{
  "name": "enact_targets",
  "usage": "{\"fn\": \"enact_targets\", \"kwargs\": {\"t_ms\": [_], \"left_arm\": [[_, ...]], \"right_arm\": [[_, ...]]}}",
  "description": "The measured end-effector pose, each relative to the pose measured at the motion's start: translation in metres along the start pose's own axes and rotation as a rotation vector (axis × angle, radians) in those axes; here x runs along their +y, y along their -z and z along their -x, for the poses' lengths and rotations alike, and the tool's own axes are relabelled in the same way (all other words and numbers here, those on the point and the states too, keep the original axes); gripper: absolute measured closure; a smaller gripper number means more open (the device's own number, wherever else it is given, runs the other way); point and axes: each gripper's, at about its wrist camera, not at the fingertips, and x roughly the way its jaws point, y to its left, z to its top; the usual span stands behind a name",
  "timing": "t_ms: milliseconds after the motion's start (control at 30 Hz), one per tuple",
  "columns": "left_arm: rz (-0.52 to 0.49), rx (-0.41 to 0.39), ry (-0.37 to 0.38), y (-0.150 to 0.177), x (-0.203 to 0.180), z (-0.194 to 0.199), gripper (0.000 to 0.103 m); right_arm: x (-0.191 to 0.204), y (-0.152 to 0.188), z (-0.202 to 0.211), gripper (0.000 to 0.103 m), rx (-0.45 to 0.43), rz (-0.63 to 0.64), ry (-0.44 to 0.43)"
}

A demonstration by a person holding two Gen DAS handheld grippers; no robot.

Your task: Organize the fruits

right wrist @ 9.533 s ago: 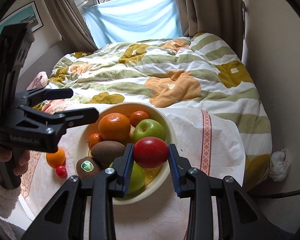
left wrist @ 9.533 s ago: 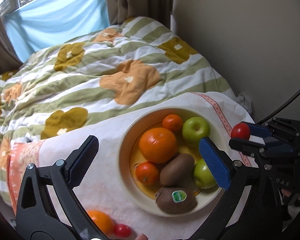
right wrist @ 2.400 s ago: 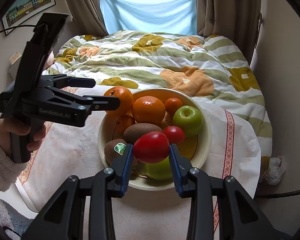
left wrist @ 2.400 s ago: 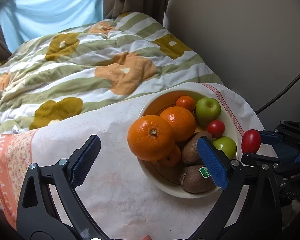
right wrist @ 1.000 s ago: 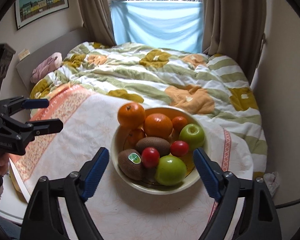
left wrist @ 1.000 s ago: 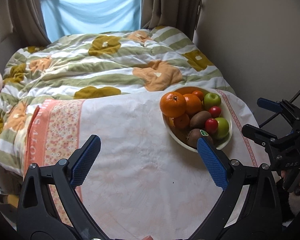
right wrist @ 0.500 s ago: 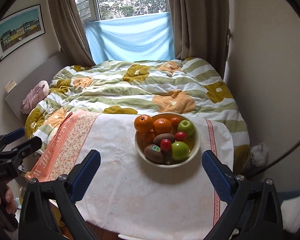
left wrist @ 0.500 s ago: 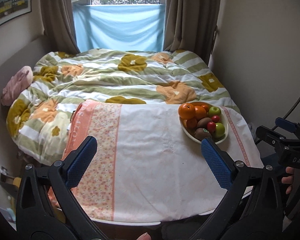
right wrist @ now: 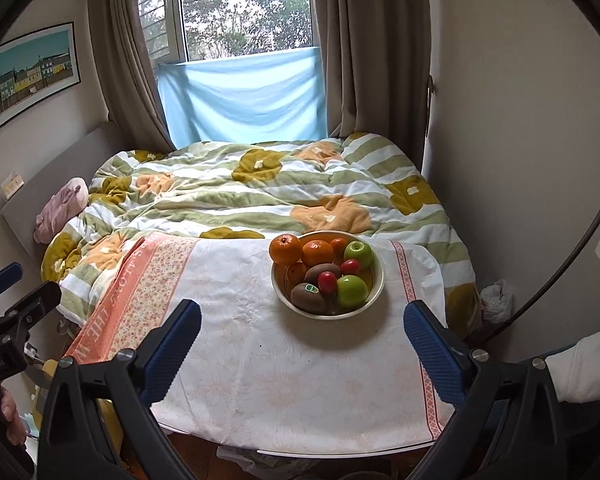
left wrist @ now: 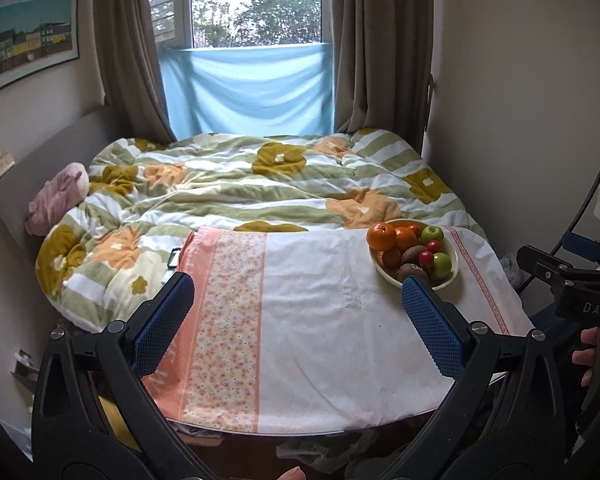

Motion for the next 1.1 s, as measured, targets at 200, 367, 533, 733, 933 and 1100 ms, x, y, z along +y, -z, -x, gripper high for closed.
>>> {"fn": "enact_targets", "kwargs": {"t_ms": [200, 367, 533, 733, 933, 1100], "left_arm": [[-0.008, -0.026, 0.003, -0.0028, -0.0052, 0.008, 0.0], [-0.01, -0.034, 0.004, -0.0058, -0.0073, 0.0076, 0.0], [-0.01, -0.03, -0.002, -0.0055, -0.0086, 0.007, 0.0], [-0.008, -0.03, -0.006, -0.0048, -0.0089, 0.0069, 0.0], [-0.003, -0.029, -0.01, -0.0044, -0.0094, 0.007, 0.0], [0.0, -0.029, -0.005, -0.0052, -0.0101, 0.0066, 0.0]], "right_arm": [[0.001, -0.003, 0.008, 0.002, -0.033, 0.006, 0.012], [0.0002, -0.0052, 0.0109, 0.002, -0.045, 0.007, 0.018], [-0.001, -0.0063, 0.0116, 0.002, -0.049, 0.008, 0.018], [-0.0008, -0.006, 0.0116, 0.002, -0.05, 0.009, 0.018], [-0.0006, -0.006, 0.0115, 0.002, -0.048, 0.009, 0.019], [-0.0005, -0.0059, 0.0116, 0.002, -0.05, 0.009, 0.019]]}}
